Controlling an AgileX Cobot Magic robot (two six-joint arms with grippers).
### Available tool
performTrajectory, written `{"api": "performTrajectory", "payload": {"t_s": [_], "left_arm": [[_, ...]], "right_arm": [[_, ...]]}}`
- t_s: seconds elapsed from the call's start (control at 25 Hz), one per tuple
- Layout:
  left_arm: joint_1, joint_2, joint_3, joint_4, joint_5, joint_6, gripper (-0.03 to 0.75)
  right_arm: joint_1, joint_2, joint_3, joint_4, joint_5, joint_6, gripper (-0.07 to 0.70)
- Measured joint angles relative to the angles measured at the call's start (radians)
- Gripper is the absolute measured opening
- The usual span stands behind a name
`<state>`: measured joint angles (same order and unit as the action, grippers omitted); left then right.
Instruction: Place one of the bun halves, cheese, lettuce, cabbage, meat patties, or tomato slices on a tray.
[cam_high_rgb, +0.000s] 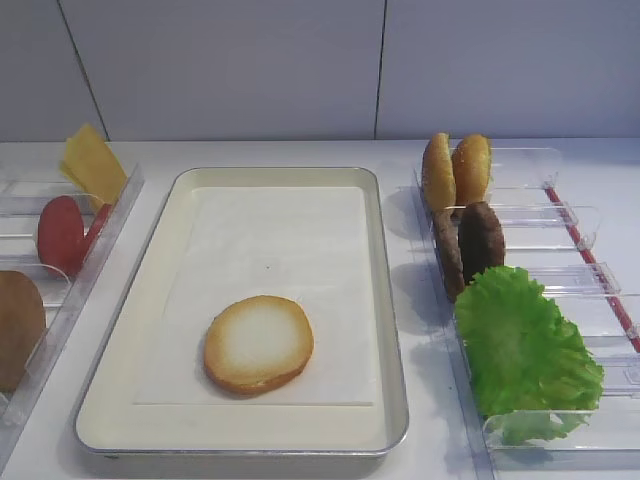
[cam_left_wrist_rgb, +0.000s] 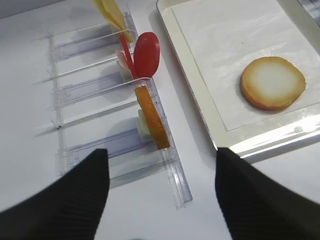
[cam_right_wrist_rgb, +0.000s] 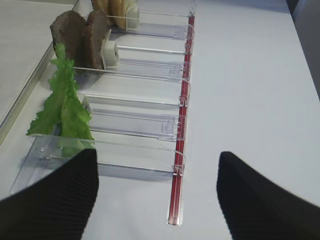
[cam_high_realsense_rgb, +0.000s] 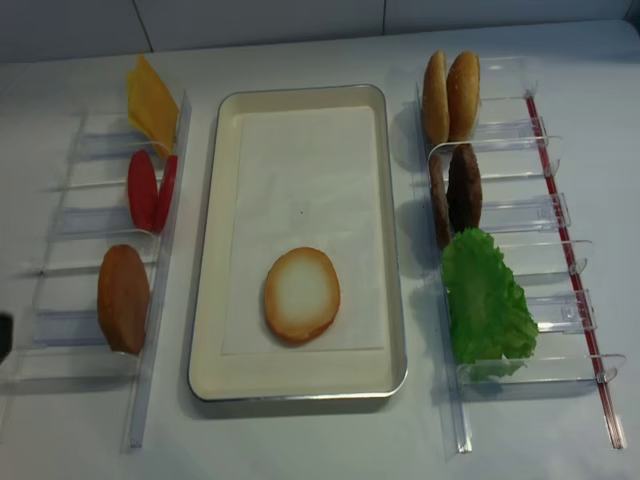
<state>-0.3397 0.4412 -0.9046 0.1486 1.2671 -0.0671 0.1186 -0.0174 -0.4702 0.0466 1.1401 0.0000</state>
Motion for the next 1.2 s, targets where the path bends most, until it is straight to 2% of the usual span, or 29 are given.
{"api": "performTrajectory", "payload": {"t_s": [0.32,0.64,0.84,1.2], "left_arm": [[0.0,-0.256,0.184,-0.049,0.006,0.0,0.445],[0.0,-0.451,0.376,-0.057,-0.014,0.0,0.435],[0.0,-0.459,0.414,-0.053,-0.067,0.0,0.42],[0.0,-0.459,0.417,-0.049,-0.079,0.0,0.414]], "right_arm": [[0.0,0.0,0.0,0.0,0.0,0.0,0.519],[0.0,0.0,0.0,0.0,0.0,0.0,0.519],[0.0,0.0,0.0,0.0,0.0,0.0,0.519],[0.0,0.0,0.0,0.0,0.0,0.0,0.519]]}}
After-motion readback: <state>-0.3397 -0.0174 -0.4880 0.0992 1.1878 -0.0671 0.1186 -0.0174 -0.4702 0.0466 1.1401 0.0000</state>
